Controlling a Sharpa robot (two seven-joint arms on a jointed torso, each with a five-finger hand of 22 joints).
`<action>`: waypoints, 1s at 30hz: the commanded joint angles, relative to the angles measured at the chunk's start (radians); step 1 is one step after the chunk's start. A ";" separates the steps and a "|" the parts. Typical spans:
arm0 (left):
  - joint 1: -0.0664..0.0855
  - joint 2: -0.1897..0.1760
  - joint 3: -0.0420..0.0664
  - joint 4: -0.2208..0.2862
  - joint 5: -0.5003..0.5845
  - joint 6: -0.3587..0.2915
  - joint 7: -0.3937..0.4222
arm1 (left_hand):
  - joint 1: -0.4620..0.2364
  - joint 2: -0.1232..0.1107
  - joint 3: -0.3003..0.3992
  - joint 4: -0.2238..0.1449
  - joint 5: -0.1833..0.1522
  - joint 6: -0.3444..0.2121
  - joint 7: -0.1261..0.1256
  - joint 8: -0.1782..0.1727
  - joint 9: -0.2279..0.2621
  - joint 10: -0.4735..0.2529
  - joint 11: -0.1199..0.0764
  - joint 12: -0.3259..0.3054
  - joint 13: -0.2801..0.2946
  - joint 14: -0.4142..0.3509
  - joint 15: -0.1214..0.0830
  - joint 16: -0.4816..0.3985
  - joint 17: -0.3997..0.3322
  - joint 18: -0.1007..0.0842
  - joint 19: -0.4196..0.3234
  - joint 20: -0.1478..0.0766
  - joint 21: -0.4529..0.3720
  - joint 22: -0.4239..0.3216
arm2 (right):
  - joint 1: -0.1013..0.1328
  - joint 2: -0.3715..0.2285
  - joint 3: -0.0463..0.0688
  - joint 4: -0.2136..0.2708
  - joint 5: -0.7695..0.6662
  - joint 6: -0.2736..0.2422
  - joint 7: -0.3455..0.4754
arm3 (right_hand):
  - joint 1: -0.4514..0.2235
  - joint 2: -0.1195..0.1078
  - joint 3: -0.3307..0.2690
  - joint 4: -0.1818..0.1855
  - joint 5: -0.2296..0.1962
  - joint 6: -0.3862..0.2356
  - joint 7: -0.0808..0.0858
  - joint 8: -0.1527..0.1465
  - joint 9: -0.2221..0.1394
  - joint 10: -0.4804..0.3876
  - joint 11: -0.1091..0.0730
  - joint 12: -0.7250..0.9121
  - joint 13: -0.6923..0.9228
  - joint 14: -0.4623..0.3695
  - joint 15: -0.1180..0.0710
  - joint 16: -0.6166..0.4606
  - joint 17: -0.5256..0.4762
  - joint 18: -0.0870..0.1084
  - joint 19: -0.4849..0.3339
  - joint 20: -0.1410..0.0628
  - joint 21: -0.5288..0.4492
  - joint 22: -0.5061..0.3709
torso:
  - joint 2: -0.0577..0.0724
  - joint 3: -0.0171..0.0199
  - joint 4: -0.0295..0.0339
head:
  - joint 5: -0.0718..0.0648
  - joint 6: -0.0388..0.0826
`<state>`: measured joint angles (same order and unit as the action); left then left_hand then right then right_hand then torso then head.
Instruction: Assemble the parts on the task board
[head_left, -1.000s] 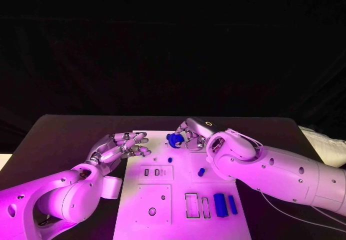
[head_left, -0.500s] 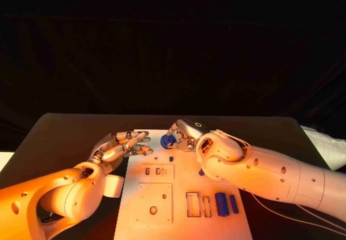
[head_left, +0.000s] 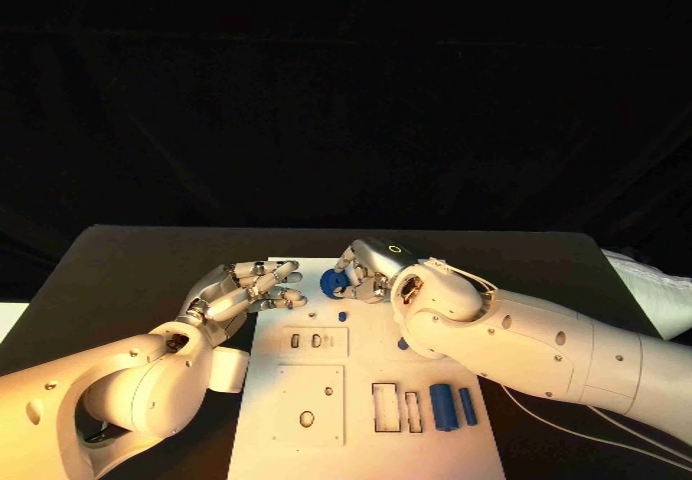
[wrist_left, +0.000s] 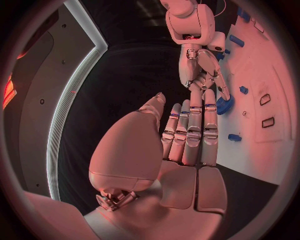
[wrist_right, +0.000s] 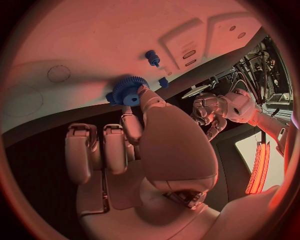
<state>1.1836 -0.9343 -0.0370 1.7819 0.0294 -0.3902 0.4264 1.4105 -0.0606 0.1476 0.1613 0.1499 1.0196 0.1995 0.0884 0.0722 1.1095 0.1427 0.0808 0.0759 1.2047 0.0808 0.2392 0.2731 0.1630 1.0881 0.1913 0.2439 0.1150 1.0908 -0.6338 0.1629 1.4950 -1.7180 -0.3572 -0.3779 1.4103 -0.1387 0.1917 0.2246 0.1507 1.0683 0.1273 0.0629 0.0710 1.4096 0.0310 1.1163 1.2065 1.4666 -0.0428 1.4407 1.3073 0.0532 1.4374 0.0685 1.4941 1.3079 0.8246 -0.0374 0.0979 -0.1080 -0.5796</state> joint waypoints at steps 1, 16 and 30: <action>0.001 0.002 0.001 0.001 0.002 0.019 0.004 | 0.008 0.002 -0.002 -0.005 0.003 0.001 0.006 -0.007 0.000 0.001 0.002 -0.004 0.001 0.000 0.002 0.002 0.001 0.019 0.007 -0.001 -0.003 -0.001 | -0.002 0.002 -0.003 -0.003 -0.011 0.026 0.003 | -0.031 -0.017 -0.021 0.012 -0.027 -0.058 0.007 -0.004 -0.009 -0.023 0.014 -0.035 -0.017 0.057 0.014 -0.007 0.014 -0.008 -0.002 0.011 -0.002 0.057 | -0.001 -0.0006 0.0009 | -0.001 0.000; 0.001 0.003 0.001 0.000 0.002 0.018 0.003 | 0.008 0.002 -0.002 -0.005 0.003 0.001 0.006 -0.007 0.000 0.001 0.002 -0.004 0.001 0.000 0.002 0.002 0.001 0.019 0.007 -0.001 -0.003 -0.001 | -0.002 0.005 -0.007 -0.011 0.006 0.059 0.000 | -0.087 -0.002 -0.099 0.066 0.014 -0.078 0.011 0.005 -0.001 -0.037 0.020 -0.067 -0.031 0.057 0.022 -0.007 0.016 -0.006 -0.005 0.023 -0.005 0.054 | 0.000 -0.0013 0.0014 | -0.002 -0.002; 0.001 0.005 0.001 -0.004 0.002 0.018 0.003 | 0.010 0.003 -0.002 -0.008 0.003 0.001 0.006 -0.008 0.000 0.001 0.002 -0.005 0.001 -0.001 0.002 0.002 0.004 0.019 0.008 -0.001 -0.004 -0.001 | -0.002 0.003 -0.008 -0.023 0.039 0.037 -0.014 | -0.142 0.038 -0.112 0.065 0.088 -0.072 0.010 0.001 -0.003 -0.036 0.019 -0.063 -0.023 0.057 0.021 -0.007 0.018 -0.006 -0.006 0.021 -0.005 0.054 | 0.000 -0.0001 0.0006 | -0.002 -0.003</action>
<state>1.1836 -0.9318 -0.0369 1.7772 0.0300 -0.3901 0.4247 1.4105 -0.0606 0.1448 0.1584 0.1499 1.0196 0.1995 0.0842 0.0722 1.1096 0.1427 0.0808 0.0759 1.2047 0.0808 0.2392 0.2763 0.1630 1.0881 0.1913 0.2439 0.1150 1.0896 -0.6309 0.1549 1.4721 -1.6880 -0.3078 -0.3841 1.2751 -0.1015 0.0842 0.2897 0.2365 0.9893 0.1395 0.0618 0.0684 1.3732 0.0530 1.0485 1.1827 1.4665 -0.0248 1.4351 1.3078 0.0532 1.4338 0.0864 1.4941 1.3078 0.8243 -0.0383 0.0990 -0.1101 -0.5824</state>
